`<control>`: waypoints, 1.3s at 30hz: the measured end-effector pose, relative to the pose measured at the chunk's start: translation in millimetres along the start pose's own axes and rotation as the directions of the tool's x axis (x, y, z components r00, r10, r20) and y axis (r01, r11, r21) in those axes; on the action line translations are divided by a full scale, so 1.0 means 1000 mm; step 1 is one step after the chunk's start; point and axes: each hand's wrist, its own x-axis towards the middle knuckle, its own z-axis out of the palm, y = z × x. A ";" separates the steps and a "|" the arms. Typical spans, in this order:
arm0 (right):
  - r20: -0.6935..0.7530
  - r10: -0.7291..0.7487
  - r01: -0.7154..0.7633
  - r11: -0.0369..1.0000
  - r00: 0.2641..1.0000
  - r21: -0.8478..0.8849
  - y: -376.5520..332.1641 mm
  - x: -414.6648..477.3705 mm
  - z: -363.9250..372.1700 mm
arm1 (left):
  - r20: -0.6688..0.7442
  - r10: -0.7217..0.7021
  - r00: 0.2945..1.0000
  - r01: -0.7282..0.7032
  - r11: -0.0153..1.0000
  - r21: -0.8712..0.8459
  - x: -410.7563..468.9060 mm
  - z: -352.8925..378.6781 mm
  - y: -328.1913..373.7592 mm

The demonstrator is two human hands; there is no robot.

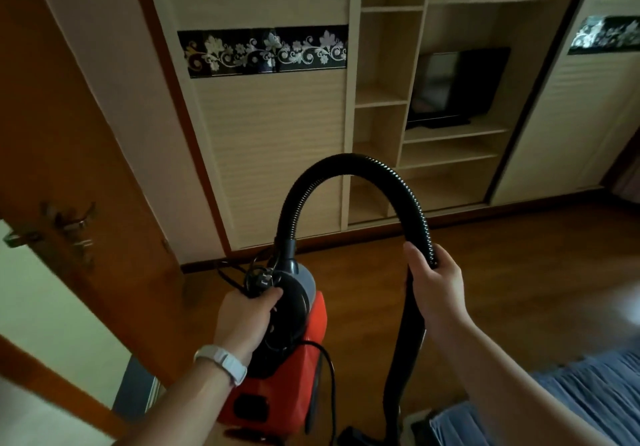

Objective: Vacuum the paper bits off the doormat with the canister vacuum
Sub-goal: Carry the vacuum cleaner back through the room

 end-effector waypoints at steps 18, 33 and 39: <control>-0.422 -0.015 -0.024 0.996 0.906 -0.087 0.009 0.249 0.078 | 0.424 0.053 0.904 -0.082 0.995 0.049 0.319 0.140 0.102; -0.591 0.018 0.026 0.997 0.806 0.066 0.047 0.436 0.013 | 0.572 0.084 0.816 -0.154 0.985 0.075 0.433 0.337 0.188; -0.615 0.043 0.010 0.997 0.788 0.083 0.057 0.529 -0.052 | 0.595 0.076 0.800 -0.179 0.977 0.115 0.457 0.449 0.228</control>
